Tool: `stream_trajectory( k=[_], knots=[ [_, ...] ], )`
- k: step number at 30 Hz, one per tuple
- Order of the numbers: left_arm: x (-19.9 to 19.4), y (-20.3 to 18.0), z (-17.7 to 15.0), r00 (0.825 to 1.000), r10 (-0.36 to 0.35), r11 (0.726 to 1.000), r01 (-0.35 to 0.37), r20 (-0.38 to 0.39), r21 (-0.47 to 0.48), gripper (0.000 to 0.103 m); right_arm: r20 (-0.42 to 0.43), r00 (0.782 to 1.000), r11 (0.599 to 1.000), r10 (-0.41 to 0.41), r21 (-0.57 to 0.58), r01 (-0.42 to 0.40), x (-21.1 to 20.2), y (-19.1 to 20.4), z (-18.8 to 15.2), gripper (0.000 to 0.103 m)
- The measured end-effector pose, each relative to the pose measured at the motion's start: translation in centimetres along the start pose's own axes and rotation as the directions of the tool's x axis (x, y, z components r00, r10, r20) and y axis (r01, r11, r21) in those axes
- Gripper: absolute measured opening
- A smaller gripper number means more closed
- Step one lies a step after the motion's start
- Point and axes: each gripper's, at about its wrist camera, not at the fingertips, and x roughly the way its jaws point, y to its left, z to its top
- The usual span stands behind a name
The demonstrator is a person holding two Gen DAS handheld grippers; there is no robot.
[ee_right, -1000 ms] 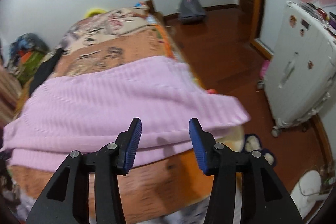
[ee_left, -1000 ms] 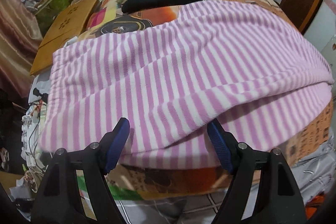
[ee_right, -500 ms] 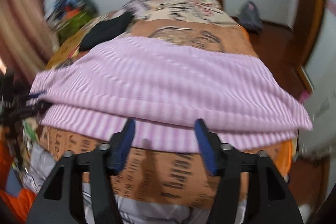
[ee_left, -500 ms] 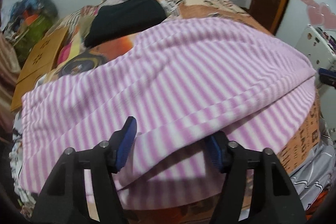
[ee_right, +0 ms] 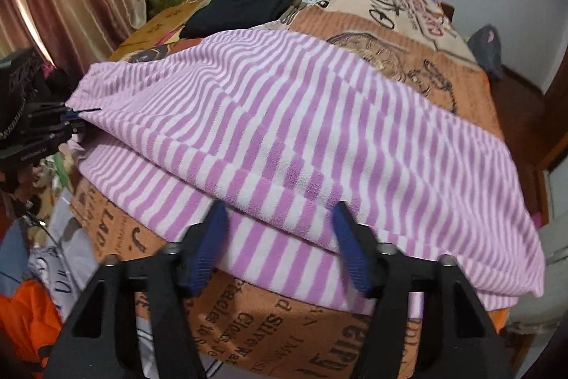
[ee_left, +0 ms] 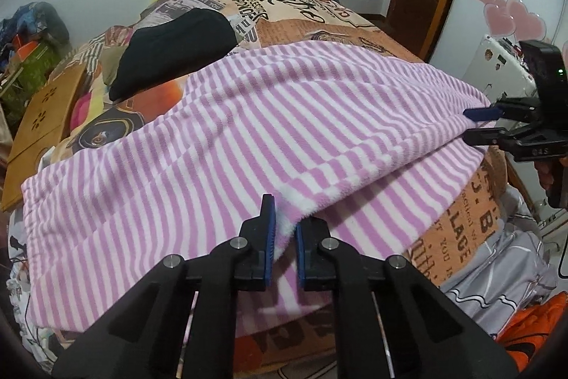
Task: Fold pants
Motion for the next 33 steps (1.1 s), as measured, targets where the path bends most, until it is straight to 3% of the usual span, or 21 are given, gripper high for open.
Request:
stream_trajectory(
  k=[4,7,14,23,29,33],
  knots=[
    [-0.5,0.2,-0.3,1.0,-0.006,1.0,0.006,0.012,-0.02,0.009,-0.004,1.0,1.0,-0.013,0.014,0.013,-0.5,0.0,-0.2,0.014],
    [-1.0,0.0,-0.1,1.0,-0.013,1.0,0.013,0.024,-0.024,0.006,0.003,1.0,1.0,-0.008,0.018,0.008,-0.8,0.1,-0.3,0.009],
    [-2.5,-0.5,-0.7,0.998,-0.048,0.999,0.048,0.03,-0.005,0.005,-0.013,0.999,0.999,0.048,0.011,-0.048,-2.2,0.9,-1.6,0.008],
    [-2.3,-0.5,-3.2,0.998,-0.055,0.998,0.054,-0.021,-0.035,0.005,0.102,0.995,0.997,0.016,0.074,-0.023,-3.0,0.7,1.3,0.012],
    [-3.9,-0.1,-3.3,1.0,-0.022,0.999,0.021,-0.017,-0.036,0.005,0.02,0.999,0.993,0.04,0.107,-0.042,0.7,0.4,1.6,0.012],
    [-4.5,1.6,-1.9,1.0,0.027,0.996,-0.026,0.01,-0.083,0.007,0.011,0.999,0.995,0.039,0.089,-0.04,0.2,0.8,-0.1,0.012]
  ],
)
